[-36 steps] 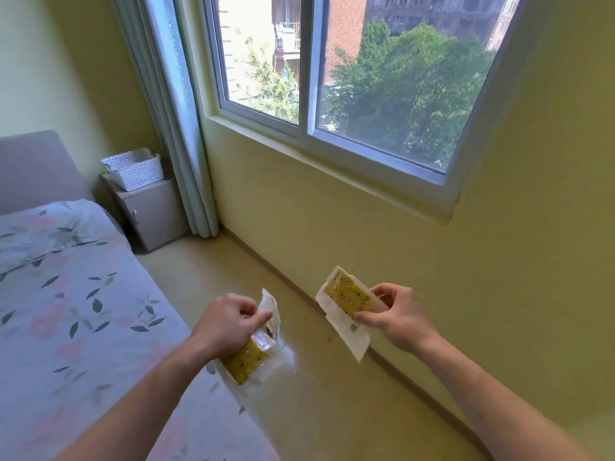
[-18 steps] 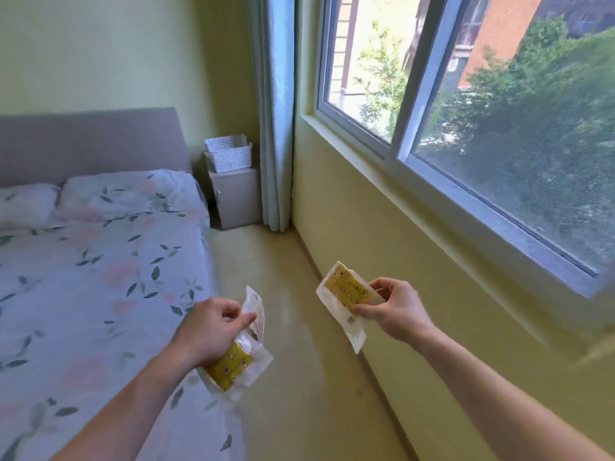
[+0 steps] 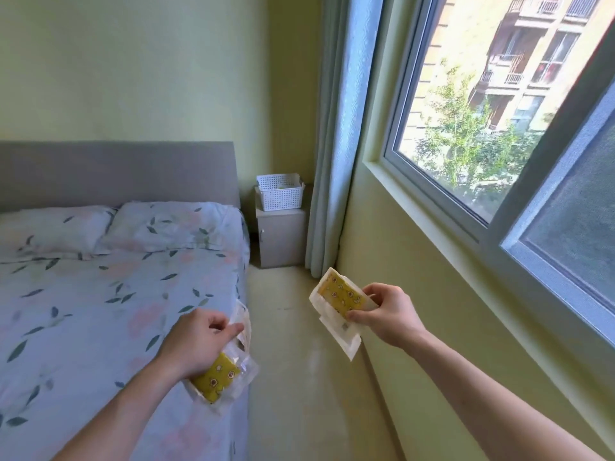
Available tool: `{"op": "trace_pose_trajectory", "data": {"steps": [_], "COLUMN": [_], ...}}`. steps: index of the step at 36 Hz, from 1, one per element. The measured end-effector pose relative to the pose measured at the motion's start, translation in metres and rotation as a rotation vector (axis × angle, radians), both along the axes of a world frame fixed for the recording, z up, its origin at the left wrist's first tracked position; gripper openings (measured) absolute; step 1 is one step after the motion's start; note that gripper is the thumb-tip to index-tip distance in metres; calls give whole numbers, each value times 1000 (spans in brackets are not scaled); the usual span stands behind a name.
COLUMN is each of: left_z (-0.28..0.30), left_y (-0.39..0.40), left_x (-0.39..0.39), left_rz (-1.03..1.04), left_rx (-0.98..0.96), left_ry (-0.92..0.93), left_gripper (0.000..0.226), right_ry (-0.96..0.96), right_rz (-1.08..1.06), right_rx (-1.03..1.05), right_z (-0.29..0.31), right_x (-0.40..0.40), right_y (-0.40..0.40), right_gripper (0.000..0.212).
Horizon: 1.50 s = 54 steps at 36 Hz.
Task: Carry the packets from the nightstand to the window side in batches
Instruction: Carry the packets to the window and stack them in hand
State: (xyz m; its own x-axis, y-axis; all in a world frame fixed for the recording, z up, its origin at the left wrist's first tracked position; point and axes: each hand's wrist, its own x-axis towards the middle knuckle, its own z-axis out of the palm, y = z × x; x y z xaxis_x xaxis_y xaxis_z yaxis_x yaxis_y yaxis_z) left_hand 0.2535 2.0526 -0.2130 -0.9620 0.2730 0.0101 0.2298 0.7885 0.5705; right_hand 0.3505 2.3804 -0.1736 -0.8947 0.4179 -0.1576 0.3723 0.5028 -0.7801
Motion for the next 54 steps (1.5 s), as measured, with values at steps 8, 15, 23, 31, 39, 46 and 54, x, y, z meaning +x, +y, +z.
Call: {"op": "trace_pose_trajectory", "data": {"steps": [8,15,23,31,39,46,54], "left_z": [22,15,13,22,2,-13,-28], "left_y": [59,103,142,147,153,168,199], "left_x": [-116,-231,-354,-461,-602,-725,-838], "left_rz": [0,45,123,225,236,147,62], "left_rx": [16,19,29,51,53,40,1], "left_ry": [-6,-37,-53,-24,-53,-95,-116], "left_gripper": [54,49,53,54,55,51,56], "right_ry": [15,42,15,0,5,-19,-70], "right_rz": [2,45,108,238,264,177,55], "right_rx": [-28,-67,-86,-78,-130,-141,-152], "right_z": [2,-12,-29,-24,-36,-54,-72], "right_x": [-126,-257,-414,-566,-700,-796,-888], "right_y": [39,82,133,137,131,141,183], "right_gripper": [22,23,23,27,27,26,19]}}
